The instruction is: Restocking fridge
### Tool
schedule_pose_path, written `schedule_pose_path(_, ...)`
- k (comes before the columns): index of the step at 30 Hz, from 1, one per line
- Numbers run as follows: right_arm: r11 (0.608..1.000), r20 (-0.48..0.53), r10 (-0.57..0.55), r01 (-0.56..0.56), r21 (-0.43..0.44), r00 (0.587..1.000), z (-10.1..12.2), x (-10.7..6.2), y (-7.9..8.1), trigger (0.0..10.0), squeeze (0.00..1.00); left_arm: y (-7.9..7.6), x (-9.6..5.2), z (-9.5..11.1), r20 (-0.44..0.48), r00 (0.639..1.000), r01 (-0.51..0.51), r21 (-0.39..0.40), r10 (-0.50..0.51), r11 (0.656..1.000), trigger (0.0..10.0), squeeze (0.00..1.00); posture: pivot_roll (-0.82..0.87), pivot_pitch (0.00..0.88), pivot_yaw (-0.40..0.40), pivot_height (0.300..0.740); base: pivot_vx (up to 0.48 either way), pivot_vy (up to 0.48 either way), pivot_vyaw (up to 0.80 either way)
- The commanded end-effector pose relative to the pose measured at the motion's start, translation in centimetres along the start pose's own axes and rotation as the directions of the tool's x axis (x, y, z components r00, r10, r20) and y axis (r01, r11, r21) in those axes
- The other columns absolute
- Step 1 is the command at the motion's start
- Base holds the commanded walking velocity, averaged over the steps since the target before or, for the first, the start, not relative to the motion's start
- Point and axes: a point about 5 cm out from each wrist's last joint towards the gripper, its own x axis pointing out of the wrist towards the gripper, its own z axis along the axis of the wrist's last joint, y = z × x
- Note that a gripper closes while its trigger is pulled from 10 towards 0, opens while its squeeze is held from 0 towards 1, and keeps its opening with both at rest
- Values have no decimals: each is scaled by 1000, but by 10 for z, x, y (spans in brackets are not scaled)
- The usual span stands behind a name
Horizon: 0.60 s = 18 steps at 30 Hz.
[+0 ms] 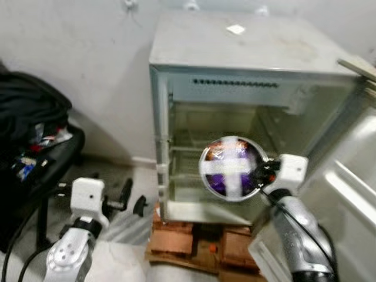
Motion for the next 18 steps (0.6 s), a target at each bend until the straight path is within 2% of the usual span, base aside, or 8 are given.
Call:
schedule_pose_path(1,998,44,63,-64,11,997,9,3,18,10000,0,8,-2,-1,-11,1000,-24,16,24,1000,10000,0,120,0,-31,740,412,0,0)
schedule_pose_path(18,998,40,68,-69,8,997,9,4,20,10000,0,6,-4,-4,-31,999,-40,-3,40,999,10000,0,130,11,-39,740,15,0,0)
